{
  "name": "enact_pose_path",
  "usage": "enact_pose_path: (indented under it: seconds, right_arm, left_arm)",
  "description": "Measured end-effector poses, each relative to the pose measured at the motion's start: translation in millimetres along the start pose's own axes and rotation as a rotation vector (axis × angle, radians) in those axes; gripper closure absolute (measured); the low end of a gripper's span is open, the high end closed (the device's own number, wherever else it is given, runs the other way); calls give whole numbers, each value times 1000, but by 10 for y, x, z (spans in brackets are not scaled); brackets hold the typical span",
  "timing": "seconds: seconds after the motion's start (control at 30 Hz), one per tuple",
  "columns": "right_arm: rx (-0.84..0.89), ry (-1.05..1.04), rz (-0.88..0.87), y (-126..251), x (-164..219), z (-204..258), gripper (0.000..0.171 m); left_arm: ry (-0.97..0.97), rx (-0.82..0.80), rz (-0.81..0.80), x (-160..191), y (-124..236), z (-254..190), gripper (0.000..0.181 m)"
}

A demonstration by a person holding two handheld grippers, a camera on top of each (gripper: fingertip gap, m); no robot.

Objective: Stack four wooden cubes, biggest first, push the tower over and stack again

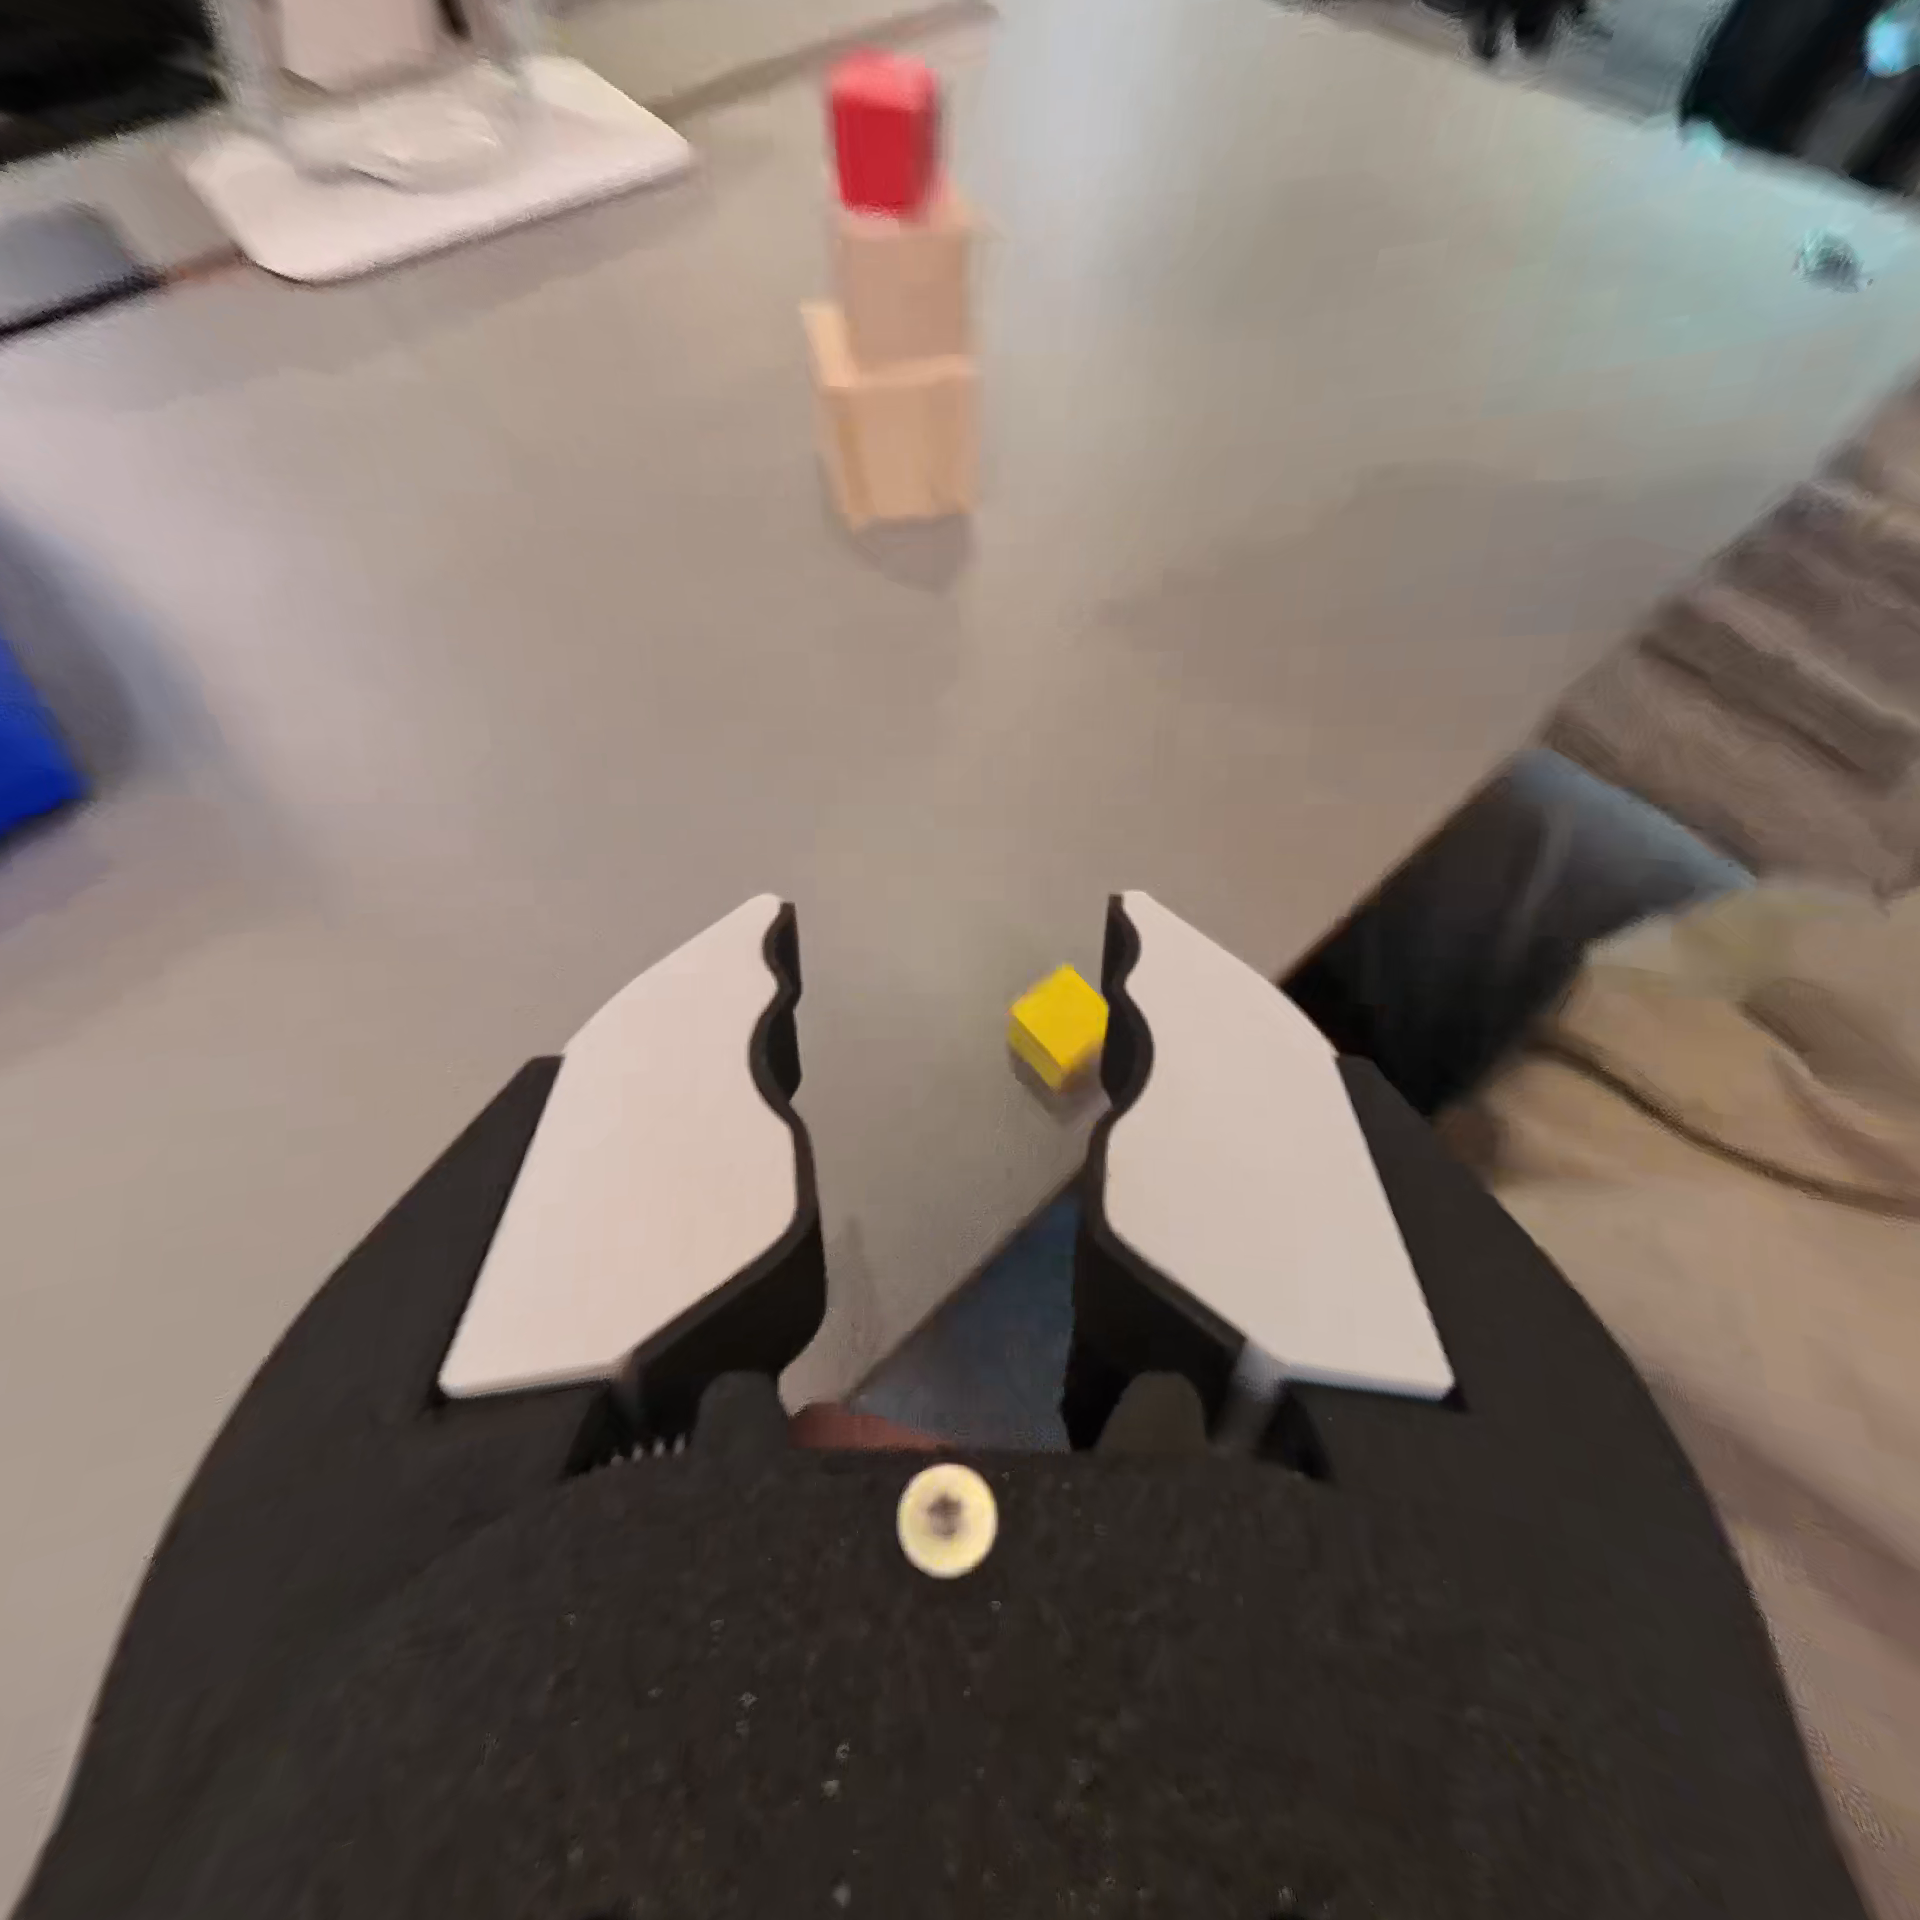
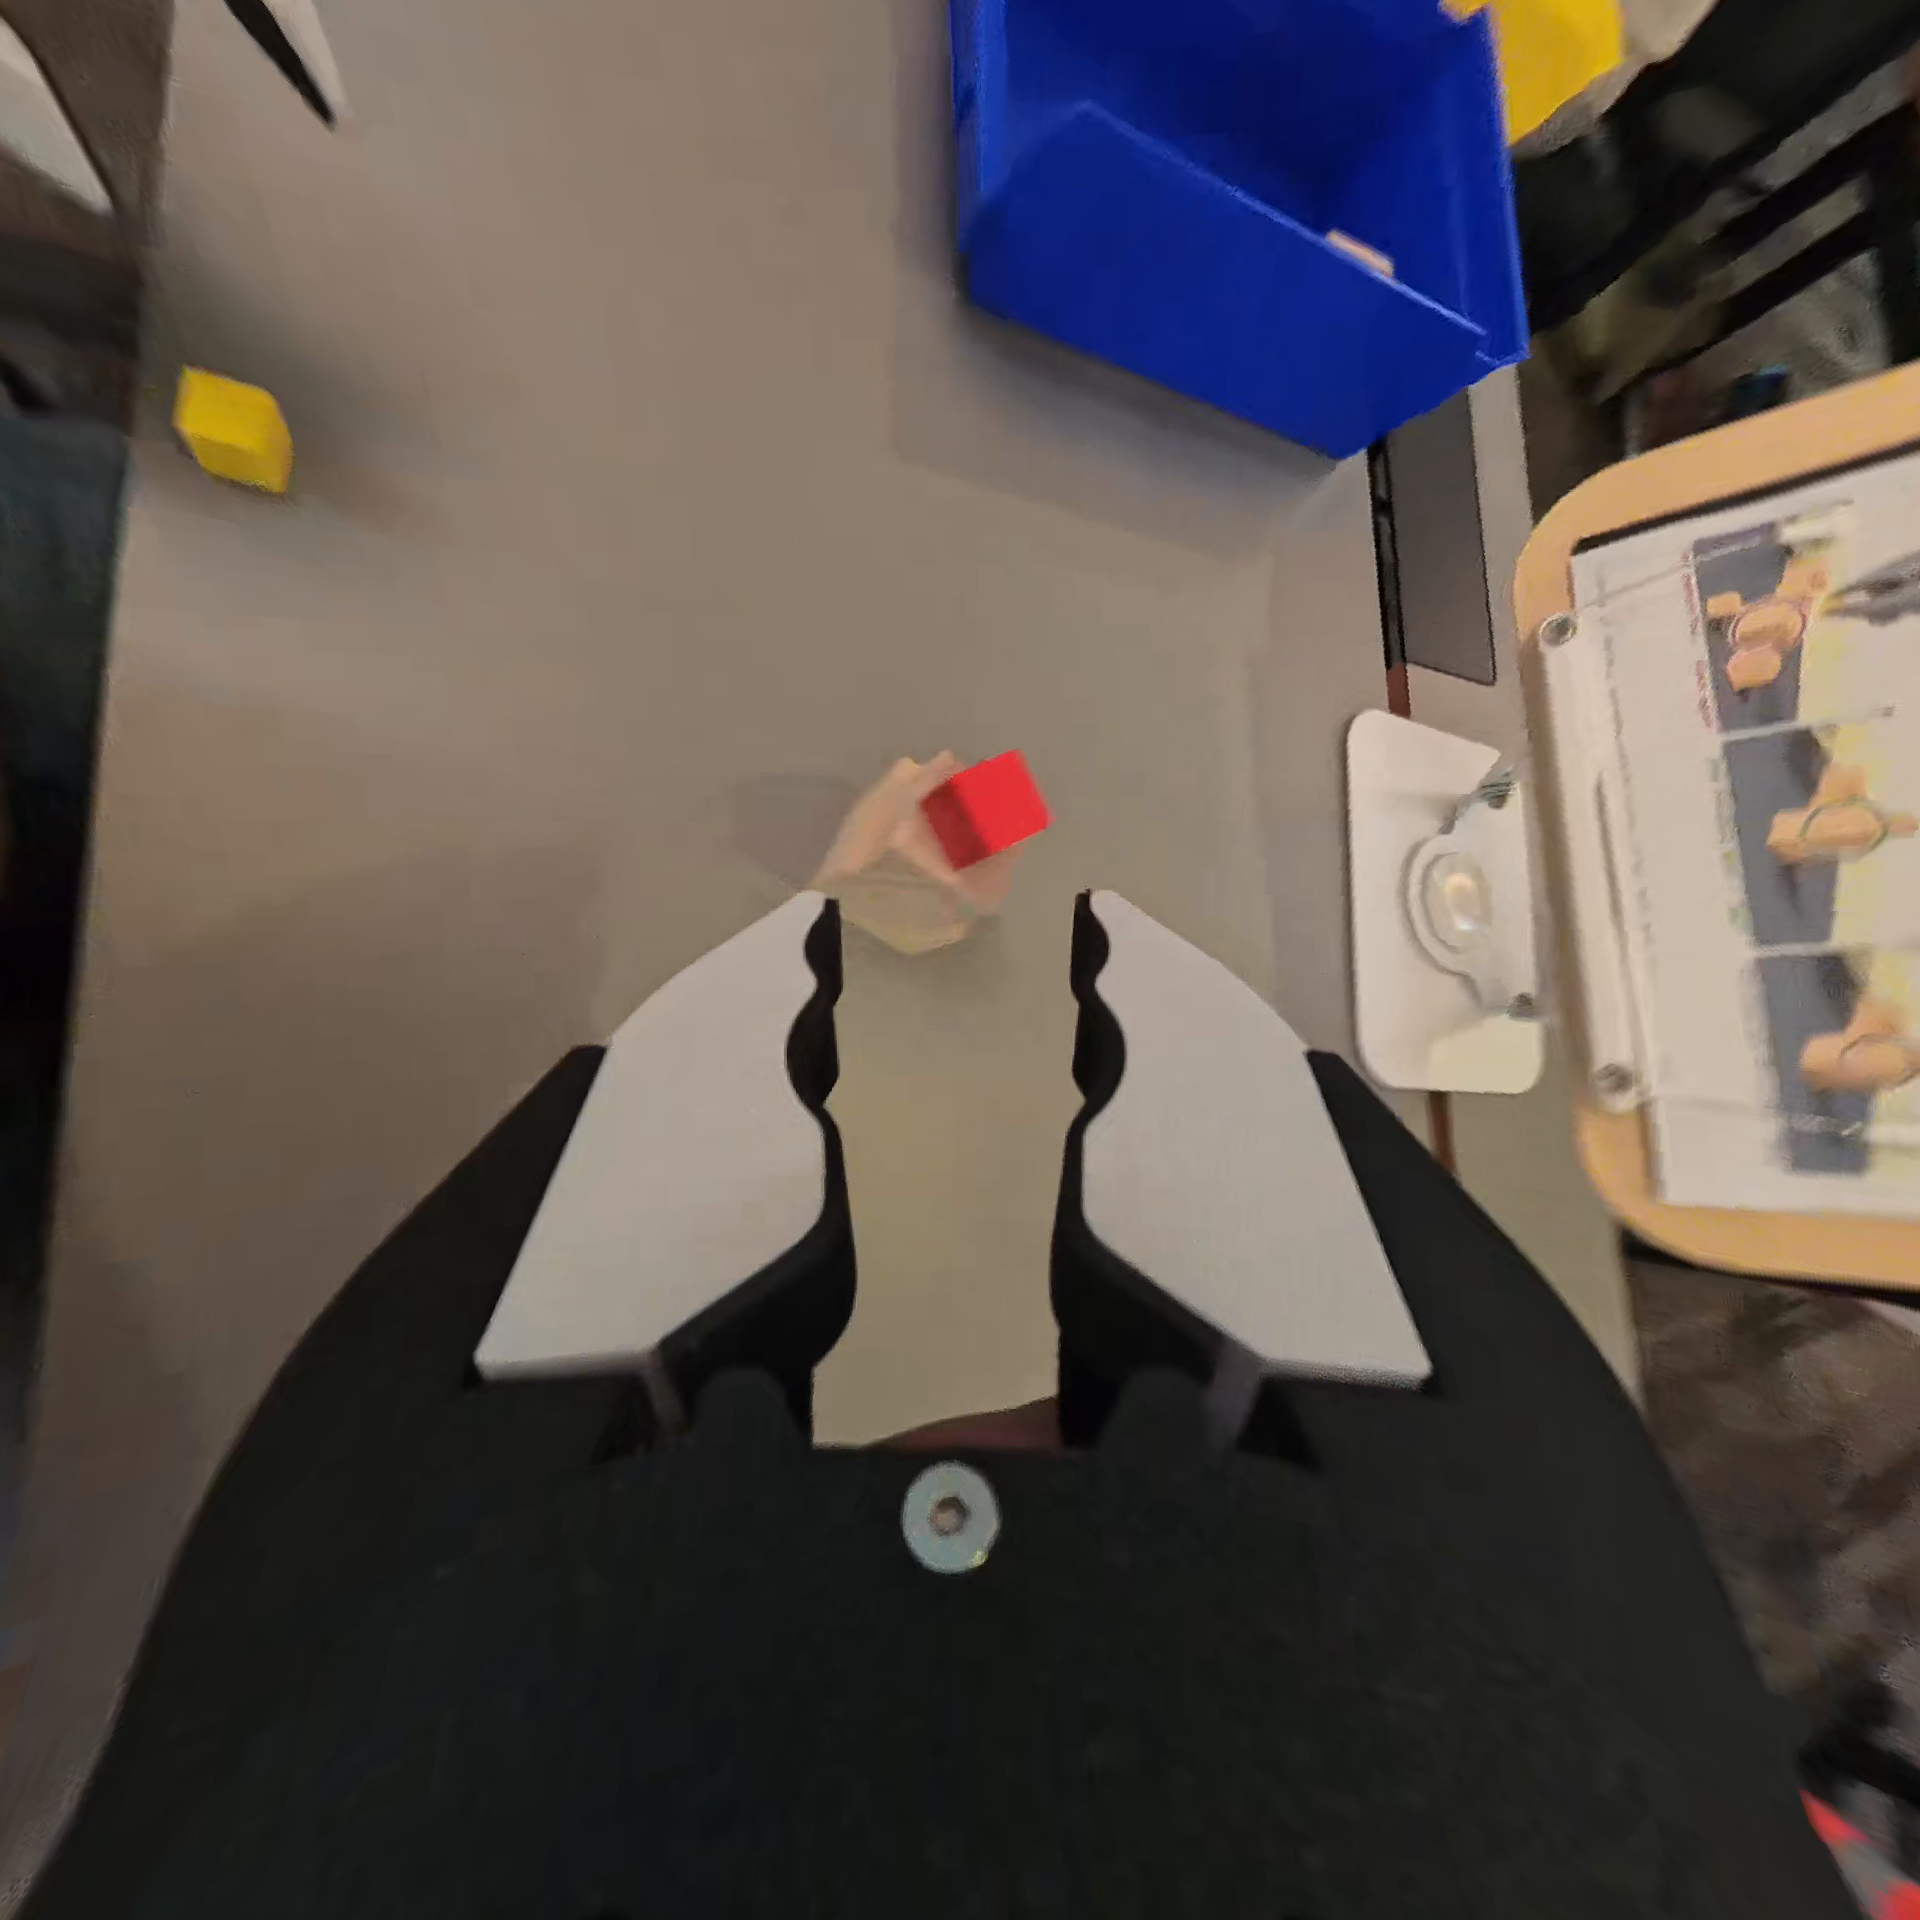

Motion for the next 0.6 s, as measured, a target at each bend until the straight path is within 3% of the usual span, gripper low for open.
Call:
enact_pose_path:
  seconds: [0.2,0.4,0.6]
  right_arm:
    - [5,-235,-46,40,663,1005,126]
    - [4,-413,-144,109,902,1540,127]
    - [-5,-486,-153,175,1060,1708,128]
  left_arm:
    - [-336,139,323,188,-136,-152,127]
    - [-330,344,330,187,-350,-125,132]
    - [-356,439,395,254,-527,-28,137]
Point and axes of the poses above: each gripper's, where its closed fingertips meet, y back along the fingers, x out of its underside, z = x × y across the jaws, the point moved 9 cm from there along y, back along the fingers, and after that the axes turned 4 degrees about -z, right-handed, at the moved point
